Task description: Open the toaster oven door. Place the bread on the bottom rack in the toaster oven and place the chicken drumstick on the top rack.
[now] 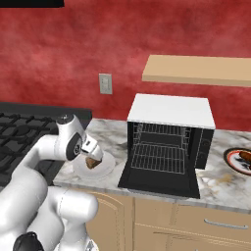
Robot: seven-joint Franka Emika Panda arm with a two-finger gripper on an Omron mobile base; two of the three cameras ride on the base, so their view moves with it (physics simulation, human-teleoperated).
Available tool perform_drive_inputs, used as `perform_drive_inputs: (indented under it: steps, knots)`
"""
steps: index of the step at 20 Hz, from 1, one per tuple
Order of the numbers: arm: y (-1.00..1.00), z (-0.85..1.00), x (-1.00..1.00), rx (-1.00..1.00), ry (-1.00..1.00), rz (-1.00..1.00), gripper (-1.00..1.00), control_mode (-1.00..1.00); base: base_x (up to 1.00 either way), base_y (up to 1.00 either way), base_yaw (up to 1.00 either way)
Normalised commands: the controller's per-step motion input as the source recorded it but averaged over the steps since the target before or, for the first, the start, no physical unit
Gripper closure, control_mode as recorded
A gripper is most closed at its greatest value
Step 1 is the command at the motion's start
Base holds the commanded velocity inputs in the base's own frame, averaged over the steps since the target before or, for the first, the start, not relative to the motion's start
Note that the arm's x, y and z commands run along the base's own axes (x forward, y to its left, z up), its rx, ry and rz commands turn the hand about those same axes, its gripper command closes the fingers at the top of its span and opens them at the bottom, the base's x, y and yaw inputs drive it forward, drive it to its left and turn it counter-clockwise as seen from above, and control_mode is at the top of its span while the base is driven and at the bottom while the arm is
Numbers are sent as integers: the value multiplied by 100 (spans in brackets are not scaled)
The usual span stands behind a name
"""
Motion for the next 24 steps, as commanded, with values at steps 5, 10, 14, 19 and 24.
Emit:
perform_drive_inputs:
  steps: [5,10,14,19,24]
  knots:
    - [12,-1,13,8,4,-9,-100,-100,0,0,0]
    - [-4,-10,5,5,0,-9,-100,-100,0,0,0]
    - [1,-15,13,5,0,-4,-100,-100,0,0,0]
    - [1,-20,8,5,0,-1,-100,-100,0,0,0]
    - [2,-20,17,1,0,0,-100,-100,0,0,0]
